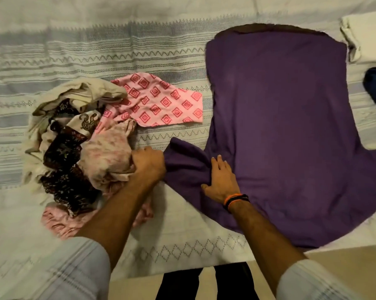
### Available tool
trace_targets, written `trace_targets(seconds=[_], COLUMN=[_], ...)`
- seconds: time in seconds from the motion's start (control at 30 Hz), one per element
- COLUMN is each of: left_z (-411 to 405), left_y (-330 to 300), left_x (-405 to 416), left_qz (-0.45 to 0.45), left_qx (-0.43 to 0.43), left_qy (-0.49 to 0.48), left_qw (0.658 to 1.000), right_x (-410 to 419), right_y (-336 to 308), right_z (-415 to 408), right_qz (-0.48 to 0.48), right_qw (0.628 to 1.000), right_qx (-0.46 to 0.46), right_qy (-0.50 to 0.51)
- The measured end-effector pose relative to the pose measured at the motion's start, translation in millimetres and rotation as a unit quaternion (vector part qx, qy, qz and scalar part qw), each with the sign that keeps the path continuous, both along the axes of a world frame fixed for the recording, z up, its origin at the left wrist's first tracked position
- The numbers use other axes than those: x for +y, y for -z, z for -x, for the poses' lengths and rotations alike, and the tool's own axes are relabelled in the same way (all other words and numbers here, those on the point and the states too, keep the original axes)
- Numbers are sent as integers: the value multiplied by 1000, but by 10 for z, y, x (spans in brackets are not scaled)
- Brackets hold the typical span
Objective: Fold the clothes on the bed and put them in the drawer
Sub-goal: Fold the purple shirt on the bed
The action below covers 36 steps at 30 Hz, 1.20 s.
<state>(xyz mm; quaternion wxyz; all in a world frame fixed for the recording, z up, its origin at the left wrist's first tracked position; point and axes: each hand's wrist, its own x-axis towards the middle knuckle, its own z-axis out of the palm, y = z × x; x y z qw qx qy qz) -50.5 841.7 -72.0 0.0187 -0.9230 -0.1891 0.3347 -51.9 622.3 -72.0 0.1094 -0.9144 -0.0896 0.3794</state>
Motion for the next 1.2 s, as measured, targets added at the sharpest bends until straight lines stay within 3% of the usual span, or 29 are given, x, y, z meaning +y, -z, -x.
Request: trace_targets(seconds=[0.03,0.17,0.27,0.37,0.47,0.6,0.8,0.93,1.07,1.2], left_z=[-29,111,249,341,401,388,465,695,799,788], left_y=[-329,-61,1,163,220,220,191,200,176,157], left_x=[-332,-435,-374,-158,-56,-81,116,140,14,-54], left_qz=[39,125,127,202,238,225,244,191,150,100], left_qx=[7,-22,-41,-59,-83,-115,-85,-101,-149,-138], left_qy=[-8,-121,-159,-218,-247,-260,-258,-264,-291,-248], left_qw=[999,985,978,953,936,932,931,940,933,954], right_x=[-2,-84,-201,-306,-350,-356,-523,-619,-627,-686], right_y=[-21,-77,-55,36,151,252,141,148,188,176], right_z=[48,281,527,788,1002,1123,1047,1097,1188,1316], right_qz=[-1,-43,-31,2,24,-3,-96,-122,-152,-171], right_qw=[1000,989,993,992,990,993,994,988,986,981], right_qx=[-23,-132,-80,-25,-36,-80,42,66,48,28], right_qy=[-6,-52,-80,-126,-134,-85,24,72,46,86])
